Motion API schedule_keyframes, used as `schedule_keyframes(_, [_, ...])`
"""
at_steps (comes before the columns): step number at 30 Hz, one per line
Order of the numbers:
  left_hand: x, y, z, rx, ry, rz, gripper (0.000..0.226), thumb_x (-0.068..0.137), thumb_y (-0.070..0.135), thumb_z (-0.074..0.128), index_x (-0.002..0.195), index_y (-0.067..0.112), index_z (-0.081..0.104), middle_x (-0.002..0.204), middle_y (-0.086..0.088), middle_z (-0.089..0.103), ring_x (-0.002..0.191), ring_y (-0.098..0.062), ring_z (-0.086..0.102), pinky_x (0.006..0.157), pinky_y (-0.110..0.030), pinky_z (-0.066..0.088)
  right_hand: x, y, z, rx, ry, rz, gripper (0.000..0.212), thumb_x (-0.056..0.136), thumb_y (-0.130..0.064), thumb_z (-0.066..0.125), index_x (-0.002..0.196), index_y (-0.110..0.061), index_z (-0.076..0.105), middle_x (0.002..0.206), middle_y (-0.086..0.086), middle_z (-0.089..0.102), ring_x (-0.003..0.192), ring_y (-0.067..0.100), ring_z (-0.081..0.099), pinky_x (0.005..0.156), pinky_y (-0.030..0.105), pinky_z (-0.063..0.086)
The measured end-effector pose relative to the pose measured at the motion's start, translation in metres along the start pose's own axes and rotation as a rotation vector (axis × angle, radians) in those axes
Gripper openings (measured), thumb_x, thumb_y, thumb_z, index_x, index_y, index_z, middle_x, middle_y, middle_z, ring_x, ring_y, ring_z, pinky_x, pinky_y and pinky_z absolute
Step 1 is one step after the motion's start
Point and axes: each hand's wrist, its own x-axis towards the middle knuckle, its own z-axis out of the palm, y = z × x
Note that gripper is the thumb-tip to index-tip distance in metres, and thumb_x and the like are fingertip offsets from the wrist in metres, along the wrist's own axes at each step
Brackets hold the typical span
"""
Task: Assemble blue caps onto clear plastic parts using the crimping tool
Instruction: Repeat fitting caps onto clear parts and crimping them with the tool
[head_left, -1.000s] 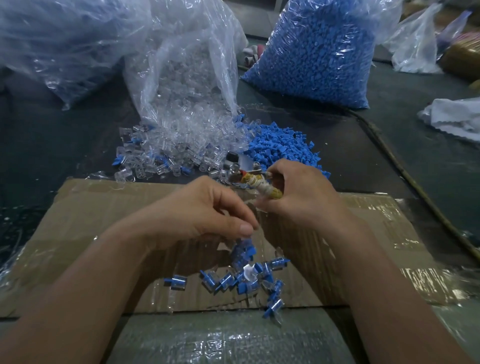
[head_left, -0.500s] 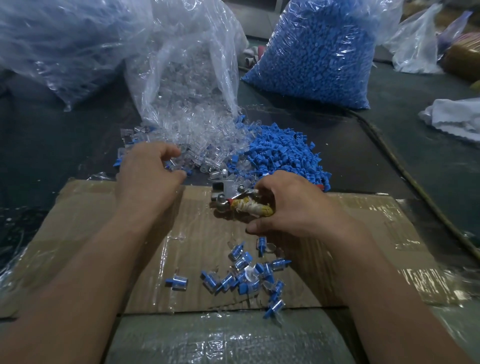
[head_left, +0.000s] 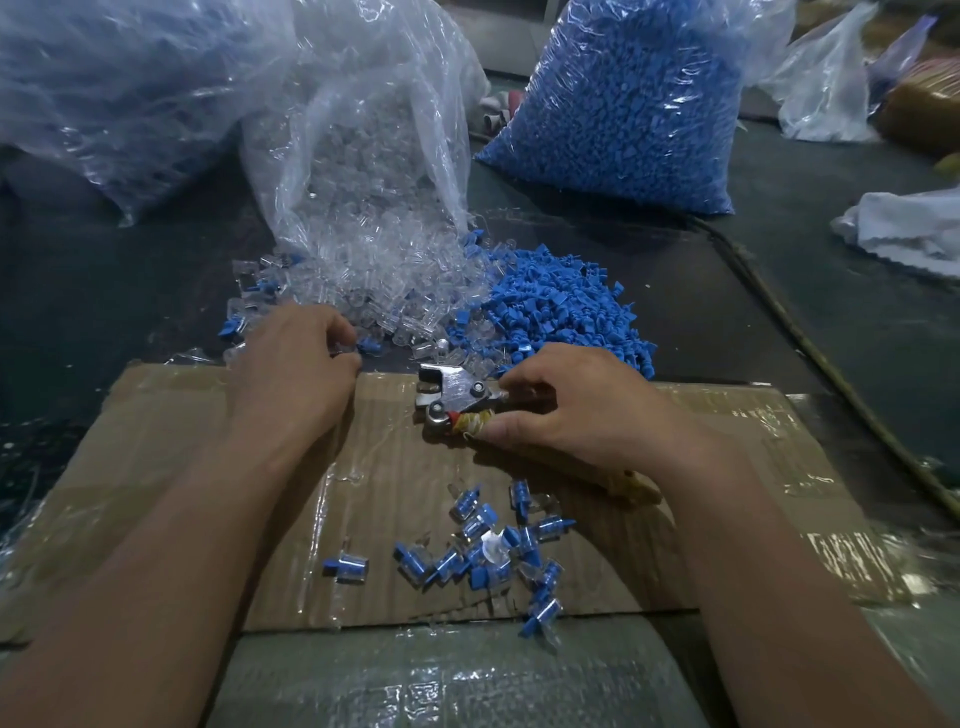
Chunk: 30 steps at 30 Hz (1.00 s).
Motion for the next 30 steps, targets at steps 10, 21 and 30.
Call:
schedule_keyframes(10, [-0.012, 0.024, -0.015, -0.663, -0.002, -0.119, 0.017, 0.078, 0.011, 0.070, 0.070, 0.022, 0.060, 0.068, 0.002, 0.060, 0.046, 0.003, 0.050, 0.054, -0.019, 0.046, 0.013, 0.026, 0.002, 0.091, 0.439, 0.208, 0.010, 0.088, -0.035, 0.056, 0.087, -0.027, 0.062, 0.078, -0.015, 0.054, 0.072, 0.002, 0.050, 0.065, 0.024, 0.038])
schedule_keyframes(21, [-0.017, 0.032, -0.016, -0.902, -0.185, -0.226, 0.016, 0.088, 0.009, 0.056, 0.084, 0.020, 0.067, 0.078, -0.002, 0.061, 0.057, -0.001, 0.053, 0.042, -0.010, 0.043, 0.027, 0.029, 0.013, -0.029, 0.410, 0.218, 0.032, 0.090, -0.031, 0.056, 0.120, -0.022, 0.059, 0.108, 0.003, 0.054, 0.102, 0.018, 0.050, 0.078, 0.027, 0.035])
schedule_keyframes(30, [-0.020, 0.037, -0.017, -1.034, -0.285, -0.252, 0.007, 0.075, 0.014, 0.062, 0.079, 0.009, 0.064, 0.057, 0.002, 0.062, 0.047, -0.002, 0.058, 0.041, -0.014, 0.046, 0.031, 0.028, 0.013, -0.058, 0.405, 0.222, 0.020, 0.086, -0.031, 0.061, 0.102, -0.020, 0.067, 0.099, -0.002, 0.048, 0.092, 0.012, 0.044, 0.077, 0.027, 0.038])
